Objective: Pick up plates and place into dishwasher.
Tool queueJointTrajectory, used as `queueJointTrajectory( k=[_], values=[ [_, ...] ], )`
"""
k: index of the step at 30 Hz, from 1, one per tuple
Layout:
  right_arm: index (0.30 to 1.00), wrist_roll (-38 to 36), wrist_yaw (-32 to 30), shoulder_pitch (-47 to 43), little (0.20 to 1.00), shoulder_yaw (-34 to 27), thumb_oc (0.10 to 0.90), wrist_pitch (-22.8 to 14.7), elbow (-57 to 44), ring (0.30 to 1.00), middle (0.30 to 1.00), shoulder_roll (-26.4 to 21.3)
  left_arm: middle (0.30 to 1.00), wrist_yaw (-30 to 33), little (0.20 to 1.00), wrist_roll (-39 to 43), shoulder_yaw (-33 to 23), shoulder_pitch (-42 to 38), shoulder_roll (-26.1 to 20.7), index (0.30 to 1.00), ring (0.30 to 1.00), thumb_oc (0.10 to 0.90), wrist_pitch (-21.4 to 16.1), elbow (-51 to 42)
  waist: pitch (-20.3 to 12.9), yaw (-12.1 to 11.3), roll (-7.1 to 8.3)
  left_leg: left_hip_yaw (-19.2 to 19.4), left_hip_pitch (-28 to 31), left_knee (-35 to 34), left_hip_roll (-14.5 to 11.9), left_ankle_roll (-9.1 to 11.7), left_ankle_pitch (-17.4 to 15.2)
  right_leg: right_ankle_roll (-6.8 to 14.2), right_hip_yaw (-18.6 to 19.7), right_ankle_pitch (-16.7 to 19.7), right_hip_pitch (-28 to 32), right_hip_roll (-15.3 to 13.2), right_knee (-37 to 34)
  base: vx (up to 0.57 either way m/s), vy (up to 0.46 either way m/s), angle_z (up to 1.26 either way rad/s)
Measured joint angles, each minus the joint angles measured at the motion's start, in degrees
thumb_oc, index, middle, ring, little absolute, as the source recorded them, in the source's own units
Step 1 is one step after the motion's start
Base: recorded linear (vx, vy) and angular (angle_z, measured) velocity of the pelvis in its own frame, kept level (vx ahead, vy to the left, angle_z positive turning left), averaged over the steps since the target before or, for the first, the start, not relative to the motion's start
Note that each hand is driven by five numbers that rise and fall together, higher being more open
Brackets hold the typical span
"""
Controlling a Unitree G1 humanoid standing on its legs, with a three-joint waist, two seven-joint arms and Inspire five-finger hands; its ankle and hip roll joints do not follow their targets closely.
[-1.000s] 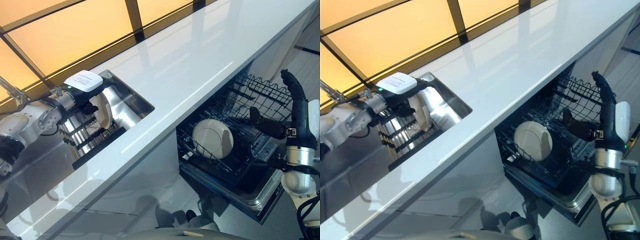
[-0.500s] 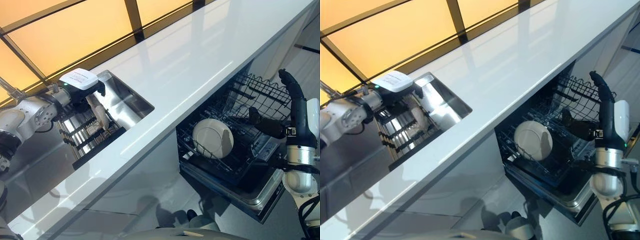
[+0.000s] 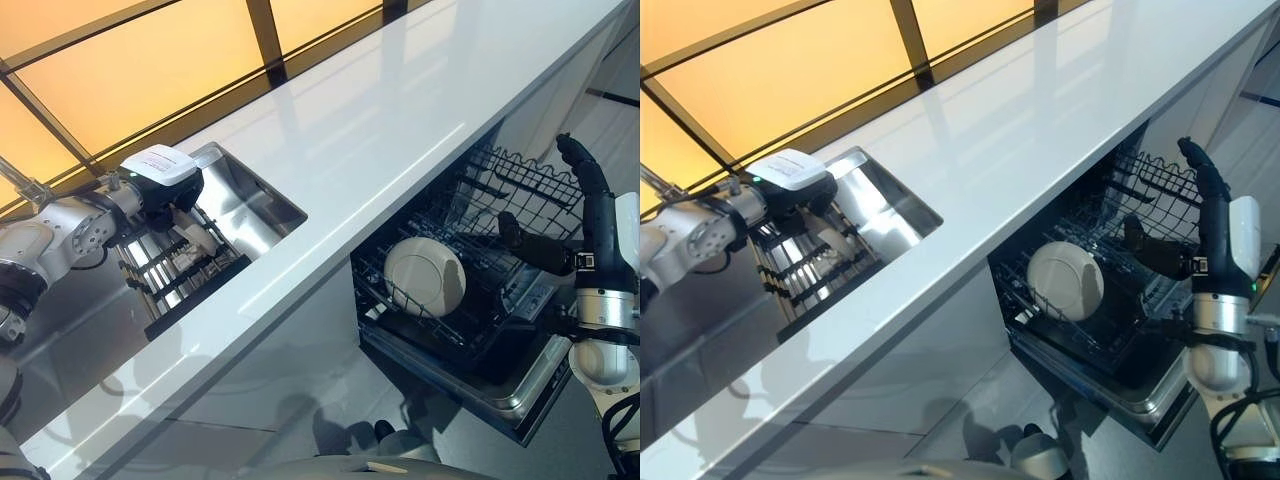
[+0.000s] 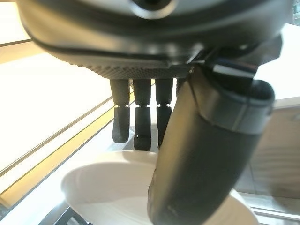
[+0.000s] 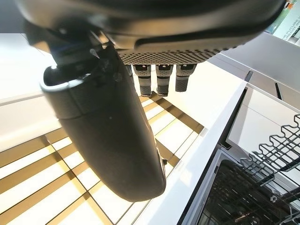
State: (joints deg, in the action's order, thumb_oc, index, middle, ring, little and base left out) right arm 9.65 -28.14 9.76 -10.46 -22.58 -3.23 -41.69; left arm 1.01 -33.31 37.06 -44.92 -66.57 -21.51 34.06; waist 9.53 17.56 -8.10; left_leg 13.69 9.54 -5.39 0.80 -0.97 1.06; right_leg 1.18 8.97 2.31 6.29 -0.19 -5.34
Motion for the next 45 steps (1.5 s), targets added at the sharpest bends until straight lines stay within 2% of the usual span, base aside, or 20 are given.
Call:
queueJointTrajectory(
  k=[7, 12, 15, 18, 21, 28, 34, 37, 39, 41, 45],
  values=[
    [0.900, 0.0, 0.0, 0.0, 0.900, -0.1, 0.800, -1.9, 0.0, 0.900, 0.900, 0.0, 0.300, 6.8, 0.200, 0.6, -1.3, 0.5, 1.4, 0.300, 0.300, 0.100, 0.0, 1.2, 0.0, -0.1, 0.04, -0.1, -0.1, 0.0, 0.0, 0.0, 0.0, 0.0, 0.0, 0.0, 0.0, 0.0, 0.0, 0.00, 0.000, 0.00],
    [0.900, 0.0, 0.0, 0.0, 0.900, -0.1, 0.800, -2.9, 0.0, 0.900, 0.900, 0.0, 0.300, 14.2, 0.200, 2.4, -7.9, 4.2, 3.2, 0.300, 0.300, 0.100, 0.1, 0.9, 0.0, -0.2, 0.12, -0.3, -0.1, 0.0, 0.0, 0.0, 0.0, 0.0, -0.1, 0.0, 0.0, 0.0, 0.0, 0.00, 0.000, 0.00],
    [0.900, 0.0, 0.0, 0.0, 0.900, -0.2, 0.800, -3.1, 0.0, 0.900, 0.900, 0.0, 0.300, 16.4, 0.200, 4.3, -10.0, 5.9, 3.2, 0.300, 0.300, 0.100, 0.2, 0.9, 0.0, -0.3, 0.15, -0.3, -0.1, 0.0, 0.0, 0.0, 0.0, 0.0, -0.1, 0.0, 0.0, 0.0, 0.0, 0.00, 0.000, 0.00],
    [0.900, 0.1, 0.0, 0.2, 0.900, -0.8, 0.800, -3.9, 0.0, 0.900, 0.900, 0.0, 0.300, 21.2, 0.200, 7.5, -16.0, 9.2, 5.1, 0.300, 0.300, 0.100, 0.3, -0.7, 0.0, -0.9, 0.42, -0.5, 0.0, 0.0, 0.0, 0.0, 0.0, 0.0, -0.3, 0.0, 0.1, 0.0, 0.0, 0.00, 0.004, 0.02],
    [0.900, 0.1, 0.1, 0.2, 0.900, -1.0, 0.800, -4.1, 0.0, 0.900, 0.900, 0.0, 0.300, 25.3, 0.200, 9.7, -21.3, 11.8, 7.6, 0.300, 0.300, 0.100, 0.2, -3.1, -0.1, -1.7, 1.13, -0.7, 0.0, 0.0, 0.0, 0.0, 0.0, 0.0, -0.4, 0.0, 0.2, 0.0, 0.0, 0.00, 0.000, 0.00],
    [0.900, 1.0, 1.4, 0.2, 0.900, -1.0, 0.800, -6.1, 0.0, 0.900, 0.900, 0.4, 0.300, 32.4, 0.200, 9.8, -28.1, 17.6, 10.8, 0.300, 0.300, 0.100, -1.3, -4.5, -0.3, -2.2, 3.31, -1.5, 0.4, 0.0, 0.0, 0.0, 0.0, 0.0, -1.1, 0.0, 0.9, 0.0, 0.0, -0.01, 0.021, 0.05],
    [0.900, 1.2, 2.5, -0.3, 0.900, -1.0, 0.800, -6.4, 0.0, 0.900, 0.900, 0.4, 0.300, 32.3, 0.200, 9.6, -28.6, 20.0, 11.8, 0.300, 0.300, 0.100, -1.2, -4.6, -0.7, -3.5, 4.52, -1.7, 0.6, 0.0, 0.1, -0.1, 0.1, 0.0, -1.4, 0.0, 1.2, -0.2, 0.0, 0.00, 0.004, 0.01],
    [0.900, 1.2, 2.5, -1.0, 0.900, -1.0, 0.800, -6.4, 0.0, 0.900, 0.900, 0.4, 0.900, 29.9, 0.900, 9.5, -28.5, 20.0, 11.6, 0.900, 0.900, 0.800, -1.0, -4.6, -0.8, -3.9, 4.64, -2.0, 0.6, 0.0, 0.1, -0.1, 0.2, 0.0, -1.6, 0.0, 1.3, -0.2, 0.0, -0.01, 0.003, 0.05],
    [0.900, 1.2, 2.5, -1.5, 0.900, -1.0, 0.800, -6.4, -0.1, 0.900, 0.900, 0.4, 0.900, 27.3, 0.900, 9.5, -27.5, 20.0, 10.5, 0.900, 0.900, 0.800, -0.9, -4.6, -0.8, -4.4, 4.64, -2.1, 0.6, 0.0, 0.1, -0.1, 0.3, 0.0, -1.6, 0.0, 1.4, -0.2, 0.0, 0.00, 0.000, 0.00],
    [0.900, 1.2, 2.5, -1.5, 0.900, -0.9, 0.800, -6.4, -0.1, 0.900, 0.900, 0.4, 0.900, 22.0, 0.900, 9.6, -25.3, 20.0, 7.7, 0.900, 0.900, 0.800, 0.3, -5.1, -0.8, -4.5, 4.58, -2.2, 0.6, 0.0, 0.1, -0.1, 0.3, 0.0, -1.7, 0.0, 1.4, -0.2, 0.0, 0.00, 0.000, 0.00],
    [0.900, 1.2, 2.5, -1.5, 0.900, -0.8, 0.800, -6.1, -0.1, 0.900, 0.900, 0.4, 0.900, 16.2, 0.900, 9.7, -24.6, 19.9, 6.9, 0.900, 0.900, 0.800, 1.4, -5.0, -0.9, -4.5, 4.53, -2.2, 0.7, 0.0, 0.1, -0.1, 0.3, 0.0, -1.8, 0.0, 1.4, -0.2, 0.0, 0.00, 0.000, 0.00]
  ],
)
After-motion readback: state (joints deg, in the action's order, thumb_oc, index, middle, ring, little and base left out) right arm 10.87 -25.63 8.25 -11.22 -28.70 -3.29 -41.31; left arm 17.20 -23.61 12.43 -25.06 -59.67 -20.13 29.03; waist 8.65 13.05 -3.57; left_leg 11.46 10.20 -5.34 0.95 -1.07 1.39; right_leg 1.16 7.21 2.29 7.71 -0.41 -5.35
